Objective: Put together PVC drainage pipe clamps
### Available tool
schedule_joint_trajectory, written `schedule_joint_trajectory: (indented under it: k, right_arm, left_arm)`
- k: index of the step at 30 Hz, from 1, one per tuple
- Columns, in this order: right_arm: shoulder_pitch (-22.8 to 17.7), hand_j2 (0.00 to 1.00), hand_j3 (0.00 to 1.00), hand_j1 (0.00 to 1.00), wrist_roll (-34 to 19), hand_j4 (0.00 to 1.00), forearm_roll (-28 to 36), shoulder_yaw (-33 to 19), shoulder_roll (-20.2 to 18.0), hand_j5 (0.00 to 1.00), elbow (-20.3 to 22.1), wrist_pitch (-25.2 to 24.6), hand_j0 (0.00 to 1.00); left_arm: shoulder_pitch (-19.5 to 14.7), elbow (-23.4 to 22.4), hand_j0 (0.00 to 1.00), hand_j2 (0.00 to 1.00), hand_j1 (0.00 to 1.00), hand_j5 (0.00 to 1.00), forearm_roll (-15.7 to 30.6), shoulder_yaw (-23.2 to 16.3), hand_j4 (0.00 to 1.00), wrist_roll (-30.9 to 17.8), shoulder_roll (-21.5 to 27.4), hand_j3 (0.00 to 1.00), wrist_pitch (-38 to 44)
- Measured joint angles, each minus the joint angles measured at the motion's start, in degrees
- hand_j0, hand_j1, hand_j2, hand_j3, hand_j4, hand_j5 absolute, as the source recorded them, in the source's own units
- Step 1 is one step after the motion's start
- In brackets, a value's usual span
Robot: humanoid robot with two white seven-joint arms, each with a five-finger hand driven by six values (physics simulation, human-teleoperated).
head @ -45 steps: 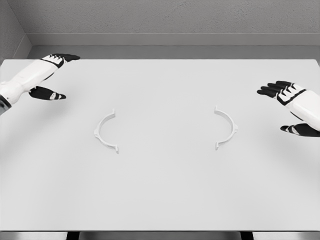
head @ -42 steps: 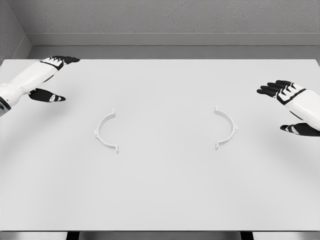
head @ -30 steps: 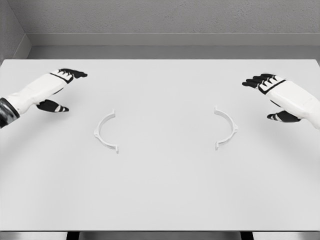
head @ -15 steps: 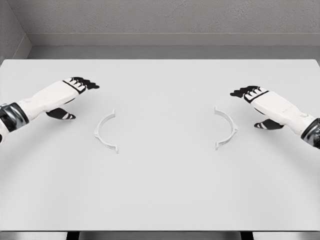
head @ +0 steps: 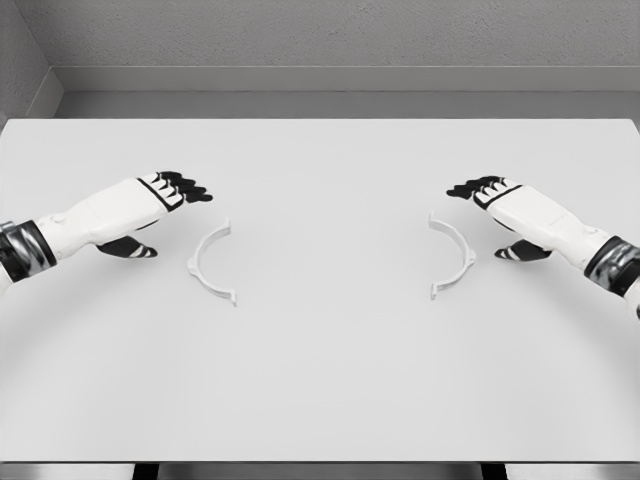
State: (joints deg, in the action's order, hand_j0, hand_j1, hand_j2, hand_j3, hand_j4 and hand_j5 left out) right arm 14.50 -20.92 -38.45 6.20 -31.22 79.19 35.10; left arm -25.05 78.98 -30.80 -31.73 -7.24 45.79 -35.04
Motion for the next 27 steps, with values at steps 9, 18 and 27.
schedule_joint_trajectory:
  k: [9, 18, 27]
  right_arm:
    - [0.62, 1.0, 1.0, 1.0, 0.06, 1.0, -0.26, 1.56, 0.14, 1.0, 0.17, 0.0, 1.0]
    - [0.53, 1.0, 1.0, 1.0, 0.0, 1.0, -0.26, 2.35, 0.91, 1.0, 0.57, 0.0, 1.0]
    - [0.7, 1.0, 1.0, 1.0, -0.08, 1.0, -0.32, 3.18, 1.33, 1.0, 1.19, 0.0, 1.0]
  left_arm:
    - [2.29, 2.54, 1.0, 1.0, 1.0, 1.0, -0.22, -0.03, 1.0, -0.05, -0.42, 1.0, 0.0]
    - [1.85, 2.59, 1.0, 1.0, 1.0, 1.0, -0.83, -0.03, 1.0, -0.08, -0.7, 1.0, 0.0]
    - [1.23, -0.41, 1.0, 1.0, 1.0, 1.0, -1.04, -0.03, 1.0, -0.08, -2.99, 1.0, 0.0]
